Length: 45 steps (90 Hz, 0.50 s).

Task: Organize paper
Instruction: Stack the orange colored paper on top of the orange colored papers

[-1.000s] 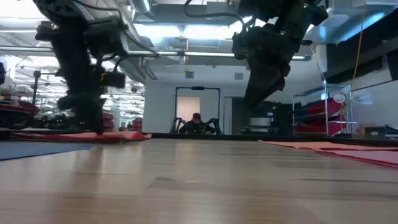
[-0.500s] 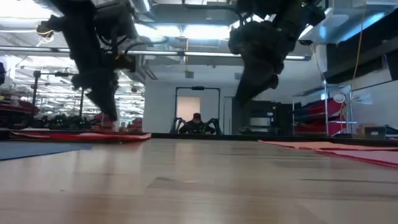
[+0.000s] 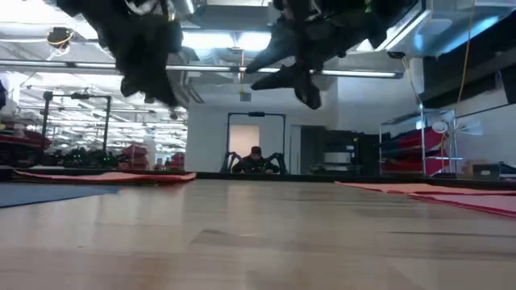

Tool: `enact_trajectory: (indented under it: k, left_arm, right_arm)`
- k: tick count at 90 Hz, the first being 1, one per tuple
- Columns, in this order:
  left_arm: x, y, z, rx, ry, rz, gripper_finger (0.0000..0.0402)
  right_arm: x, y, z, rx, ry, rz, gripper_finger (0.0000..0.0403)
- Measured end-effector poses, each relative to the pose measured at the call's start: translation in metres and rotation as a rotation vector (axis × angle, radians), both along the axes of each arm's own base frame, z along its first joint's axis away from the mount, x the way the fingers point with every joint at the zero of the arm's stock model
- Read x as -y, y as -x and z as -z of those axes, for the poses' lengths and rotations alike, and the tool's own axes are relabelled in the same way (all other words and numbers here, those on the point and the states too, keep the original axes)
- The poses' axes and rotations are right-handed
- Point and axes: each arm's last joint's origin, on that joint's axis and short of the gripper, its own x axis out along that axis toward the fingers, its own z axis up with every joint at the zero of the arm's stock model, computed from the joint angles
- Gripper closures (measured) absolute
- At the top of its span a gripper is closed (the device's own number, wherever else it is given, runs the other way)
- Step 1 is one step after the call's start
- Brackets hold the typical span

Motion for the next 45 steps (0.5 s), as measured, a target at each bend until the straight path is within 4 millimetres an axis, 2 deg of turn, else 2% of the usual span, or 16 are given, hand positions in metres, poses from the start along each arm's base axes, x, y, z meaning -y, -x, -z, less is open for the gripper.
enact_trajectory:
  k: [16,27,36,45]
  left_arm:
    - [0.002,0.016,-0.025,0.177,0.134,-0.044,0.0401]
    - [0.003,0.03,-0.034,0.254,0.201,-0.073,0.0401]
    - [0.003,0.042,-0.041,0.32,0.215,-0.077,0.0401]
    - [0.002,0.055,-0.044,0.403,0.248,-0.09,0.0401]
  right_arm:
    - [0.014,-0.016,0.027,0.001,-0.135,0.072,0.0292]
    - [0.022,-0.029,0.046,-0.007,-0.235,0.128,0.0292]
    - [0.025,-0.046,0.059,-0.037,-0.282,0.156,0.0292]
    - [0.029,-0.072,0.058,-0.022,-0.312,0.16,0.0292]
